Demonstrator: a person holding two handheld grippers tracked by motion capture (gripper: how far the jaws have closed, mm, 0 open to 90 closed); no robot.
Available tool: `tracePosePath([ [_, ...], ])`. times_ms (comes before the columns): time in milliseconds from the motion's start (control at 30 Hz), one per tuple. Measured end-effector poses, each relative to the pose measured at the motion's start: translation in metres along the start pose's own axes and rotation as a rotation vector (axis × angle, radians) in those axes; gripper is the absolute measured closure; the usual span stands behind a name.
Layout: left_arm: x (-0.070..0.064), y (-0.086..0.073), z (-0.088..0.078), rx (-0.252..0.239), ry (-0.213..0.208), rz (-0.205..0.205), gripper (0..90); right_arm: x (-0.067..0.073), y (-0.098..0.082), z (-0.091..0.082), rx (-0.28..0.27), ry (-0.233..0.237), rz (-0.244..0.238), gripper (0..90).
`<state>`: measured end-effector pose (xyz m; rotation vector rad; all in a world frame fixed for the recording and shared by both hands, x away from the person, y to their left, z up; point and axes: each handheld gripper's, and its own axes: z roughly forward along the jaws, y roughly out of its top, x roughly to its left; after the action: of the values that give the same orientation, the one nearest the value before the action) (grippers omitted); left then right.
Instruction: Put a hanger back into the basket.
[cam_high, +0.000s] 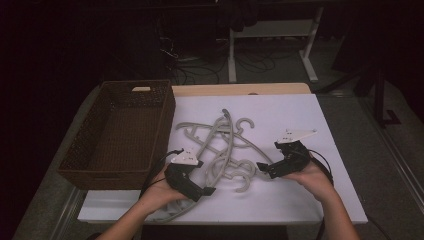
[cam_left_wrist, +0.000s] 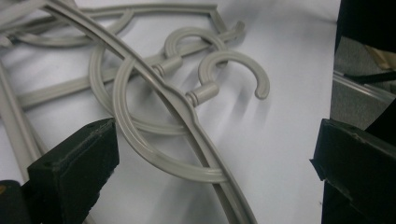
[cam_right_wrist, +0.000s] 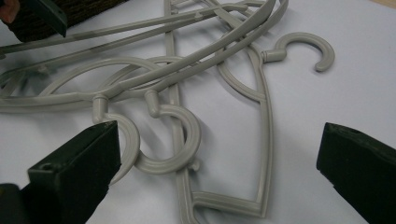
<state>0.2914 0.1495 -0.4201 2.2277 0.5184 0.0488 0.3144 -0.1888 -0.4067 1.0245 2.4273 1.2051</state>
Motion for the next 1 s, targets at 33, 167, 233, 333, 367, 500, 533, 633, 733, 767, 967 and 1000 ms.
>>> tracePosePath([
  [33,0.0,-0.001,0.001,0.01,0.004,0.0,0.0,0.0,0.0,0.0,0.0,0.0,0.0,0.0],
  [167,-0.001,-0.004,0.005,0.058,0.015,0.002,0.6,0.0,0.0,0.0,0.003,0.0,0.001,0.0],
  [233,-0.001,-0.005,0.007,0.082,0.017,0.005,2.4,0.0,0.0,0.0,0.003,0.0,0.001,0.0],
  [333,0.0,-0.007,0.009,0.109,0.027,0.0,3.1,0.0,0.0,0.0,0.003,0.0,-0.001,0.0],
  [367,0.0,-0.007,0.01,0.118,0.029,0.002,4.0,0.0,0.0,0.0,0.003,0.001,-0.001,0.0],
  [500,0.0,-0.009,0.012,0.156,0.036,0.003,7.9,0.0,0.0,0.001,0.003,0.002,-0.001,0.0],
  [533,0.0,-0.009,0.012,0.164,0.034,0.006,11.9,0.0,0.0,0.001,0.003,0.003,-0.001,0.0],
  [633,0.0,-0.009,0.014,0.179,0.033,0.009,16.1,0.0,0.0,0.001,0.004,0.003,-0.002,0.0],
  [733,-0.001,-0.009,0.015,0.194,0.021,0.008,24.3,0.0,0.0,0.001,0.004,0.003,-0.002,0.0],
  [767,-0.001,-0.01,0.016,0.199,0.014,0.006,27.4,0.0,0.0,0.001,0.004,0.002,-0.002,0.0],
  [967,-0.001,-0.01,0.019,0.234,-0.014,-0.01,42.2,0.0,0.0,0.001,0.007,0.004,-0.004,0.0],
  [1000,-0.001,-0.011,0.02,0.239,-0.016,-0.013,44.3,0.0,0.0,0.001,0.008,0.004,-0.004,0.0],
])
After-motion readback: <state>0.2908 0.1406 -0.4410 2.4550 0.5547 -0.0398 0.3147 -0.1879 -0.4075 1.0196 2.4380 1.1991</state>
